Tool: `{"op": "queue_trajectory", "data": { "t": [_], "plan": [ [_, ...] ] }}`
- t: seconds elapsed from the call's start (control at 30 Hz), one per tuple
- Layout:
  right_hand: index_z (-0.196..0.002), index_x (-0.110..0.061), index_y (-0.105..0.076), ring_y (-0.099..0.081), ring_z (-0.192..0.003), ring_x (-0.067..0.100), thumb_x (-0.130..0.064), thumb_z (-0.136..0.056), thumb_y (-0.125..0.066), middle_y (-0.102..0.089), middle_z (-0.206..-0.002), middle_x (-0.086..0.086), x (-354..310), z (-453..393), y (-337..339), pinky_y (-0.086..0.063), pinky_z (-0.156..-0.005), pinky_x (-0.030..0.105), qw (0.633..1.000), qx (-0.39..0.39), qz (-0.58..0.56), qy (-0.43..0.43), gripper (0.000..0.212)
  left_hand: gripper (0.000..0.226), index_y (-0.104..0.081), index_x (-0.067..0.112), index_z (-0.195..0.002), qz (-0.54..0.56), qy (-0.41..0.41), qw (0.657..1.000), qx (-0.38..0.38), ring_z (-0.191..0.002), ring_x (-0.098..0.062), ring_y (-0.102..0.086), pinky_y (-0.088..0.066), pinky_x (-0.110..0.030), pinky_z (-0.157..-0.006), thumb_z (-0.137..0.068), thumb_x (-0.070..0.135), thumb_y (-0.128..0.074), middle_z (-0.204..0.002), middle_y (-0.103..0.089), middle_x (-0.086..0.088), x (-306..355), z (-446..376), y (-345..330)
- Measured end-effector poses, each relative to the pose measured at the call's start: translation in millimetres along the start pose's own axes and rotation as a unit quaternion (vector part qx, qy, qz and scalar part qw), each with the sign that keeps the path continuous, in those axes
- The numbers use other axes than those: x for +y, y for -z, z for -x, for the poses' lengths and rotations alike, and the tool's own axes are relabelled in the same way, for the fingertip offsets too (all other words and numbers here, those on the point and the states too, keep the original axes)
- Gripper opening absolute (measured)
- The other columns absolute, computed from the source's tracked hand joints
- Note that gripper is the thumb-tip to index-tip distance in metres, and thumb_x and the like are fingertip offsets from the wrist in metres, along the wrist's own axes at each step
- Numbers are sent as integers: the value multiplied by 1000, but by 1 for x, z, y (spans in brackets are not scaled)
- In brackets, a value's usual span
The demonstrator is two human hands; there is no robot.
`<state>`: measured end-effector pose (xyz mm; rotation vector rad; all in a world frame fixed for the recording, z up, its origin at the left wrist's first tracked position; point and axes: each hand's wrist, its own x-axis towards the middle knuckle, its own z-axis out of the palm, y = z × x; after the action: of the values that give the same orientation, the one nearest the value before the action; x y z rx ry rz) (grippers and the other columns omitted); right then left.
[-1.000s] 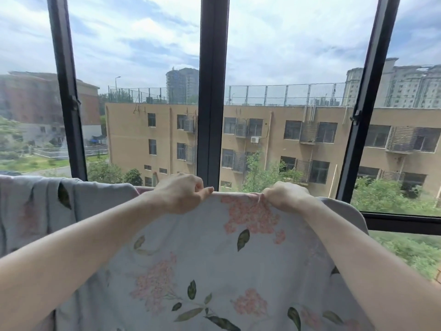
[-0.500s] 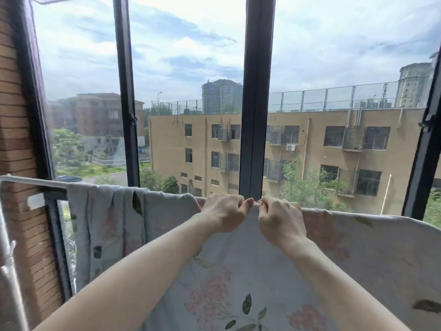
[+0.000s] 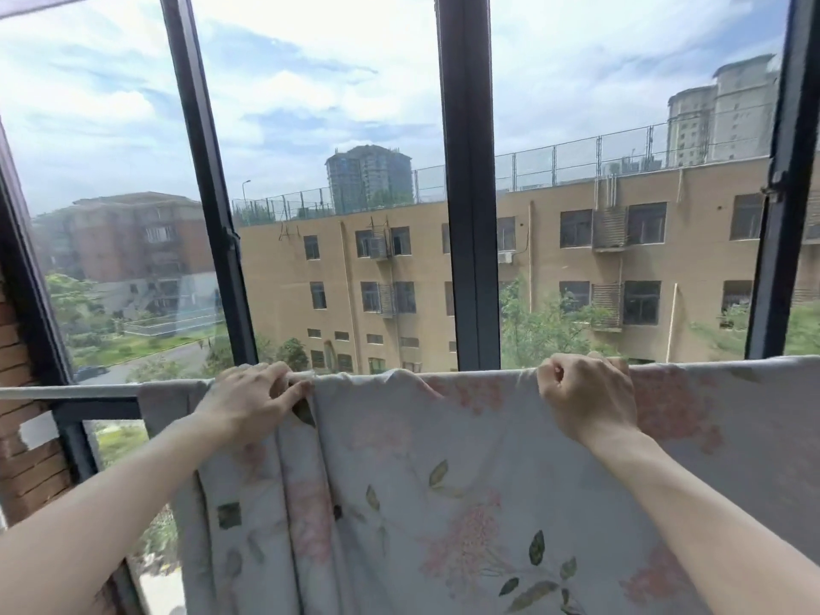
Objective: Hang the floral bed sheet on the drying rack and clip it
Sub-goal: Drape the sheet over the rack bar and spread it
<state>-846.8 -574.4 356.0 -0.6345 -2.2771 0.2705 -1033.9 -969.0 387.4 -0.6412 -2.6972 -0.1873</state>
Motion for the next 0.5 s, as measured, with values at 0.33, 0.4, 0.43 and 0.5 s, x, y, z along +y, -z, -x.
{"op": "queue_trajectory", "data": {
  "t": [0.33,0.4,0.43,0.5],
  "plan": [
    [-119,-29,-70,-57,-119,20,-38,-98,-49,-70,-124,-5,-182,39,-28,-39,-109,39,981,-81,-144,104,31,48,-42,33,-79,43,-76,995,41,-92,-16,-48,-38,-42,-91,-95,76,-28,-92,-56,12,-24,-10,-17],
    [-118,-31,-71,-59,-117,22,-45,-99,-45,-72,-121,-5,-204,44,-47,-39,-107,41,983,-108,-102,110,35,49,-46,32,-82,48,-86,994,49,-91,-16,-48,-34,-41,-88,-95,76,-28,-93,-57,12,-25,-12,-19],
    [-117,-31,-70,-58,-115,22,-47,-101,-43,-72,-120,-5,-209,46,-55,-36,-106,40,985,-108,-70,113,36,50,-47,31,-82,51,-89,993,50,-91,-16,-48,-33,-40,-87,-95,75,-29,-92,-56,12,-27,-12,-20],
    [-113,-31,-69,-56,-111,22,-50,-103,-39,-70,-117,-5,-210,49,-65,-32,-104,40,988,-101,-26,112,36,49,-48,31,-81,64,-94,992,50,-92,-16,-50,-33,-40,-87,-96,73,-30,-92,-56,11,-30,-11,-20]
  ]
}}
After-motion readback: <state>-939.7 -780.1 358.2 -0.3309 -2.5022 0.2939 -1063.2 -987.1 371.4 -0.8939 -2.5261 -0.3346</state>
